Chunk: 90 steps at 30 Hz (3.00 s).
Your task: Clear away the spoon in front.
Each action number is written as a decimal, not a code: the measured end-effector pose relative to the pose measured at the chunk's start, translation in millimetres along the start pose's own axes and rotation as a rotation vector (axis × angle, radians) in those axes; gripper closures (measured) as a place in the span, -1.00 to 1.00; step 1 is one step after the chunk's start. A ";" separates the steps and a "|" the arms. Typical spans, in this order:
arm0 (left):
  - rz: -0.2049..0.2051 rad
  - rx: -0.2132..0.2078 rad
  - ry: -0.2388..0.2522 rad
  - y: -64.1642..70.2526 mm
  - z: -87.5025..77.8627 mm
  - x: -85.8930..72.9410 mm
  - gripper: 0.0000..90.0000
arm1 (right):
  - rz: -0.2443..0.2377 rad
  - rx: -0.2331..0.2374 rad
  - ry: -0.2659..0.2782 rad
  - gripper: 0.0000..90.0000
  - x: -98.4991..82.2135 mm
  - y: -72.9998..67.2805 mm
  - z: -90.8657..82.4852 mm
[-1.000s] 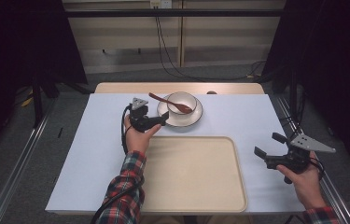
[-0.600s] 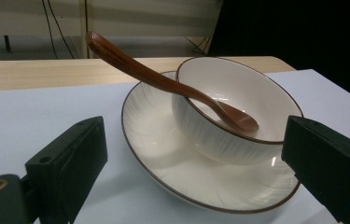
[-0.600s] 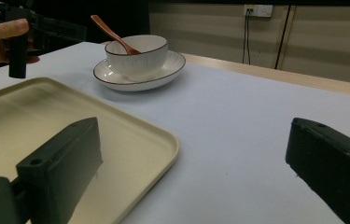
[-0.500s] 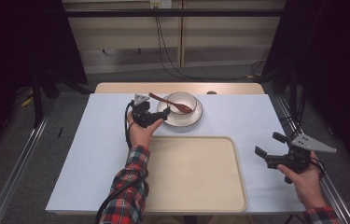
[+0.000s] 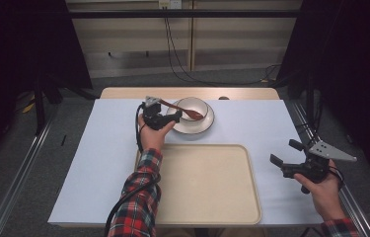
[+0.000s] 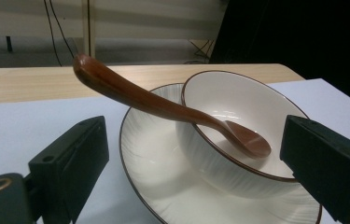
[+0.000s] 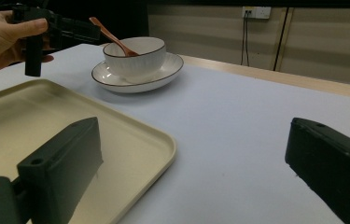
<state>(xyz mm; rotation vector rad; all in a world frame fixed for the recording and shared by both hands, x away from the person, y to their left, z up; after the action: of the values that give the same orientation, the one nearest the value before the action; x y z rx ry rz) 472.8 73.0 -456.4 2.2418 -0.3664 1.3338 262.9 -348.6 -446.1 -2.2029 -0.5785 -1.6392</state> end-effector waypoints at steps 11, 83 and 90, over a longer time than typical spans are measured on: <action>-0.014 0.006 0.008 -3.5 5.2 2.7 -0.81 | -0.003 -0.004 0.003 -0.92 -0.6 2.2 -0.3; -0.075 -0.130 0.144 29.0 17.7 12.5 0.64 | -0.008 -0.004 0.028 -0.90 2.8 3.5 -3.8; -0.079 -0.135 0.153 31.0 19.1 12.7 0.73 | -0.011 -0.012 0.028 -0.90 2.9 3.1 -3.9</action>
<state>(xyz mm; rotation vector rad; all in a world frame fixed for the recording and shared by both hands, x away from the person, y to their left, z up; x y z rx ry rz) 478.5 36.9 -444.1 2.0096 -0.3003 1.3858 262.0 -352.8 -442.4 -2.1854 -0.5754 -1.6804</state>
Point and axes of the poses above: each handheld gripper's, and its own axes: z roughly forward along the jaws, x roughly out of its top, y roughly to its right, the point moved 2 cm from there along z, roughly forward along the jaws, and after that the axes turned 3 degrees about -z, right-handed, at the moved point
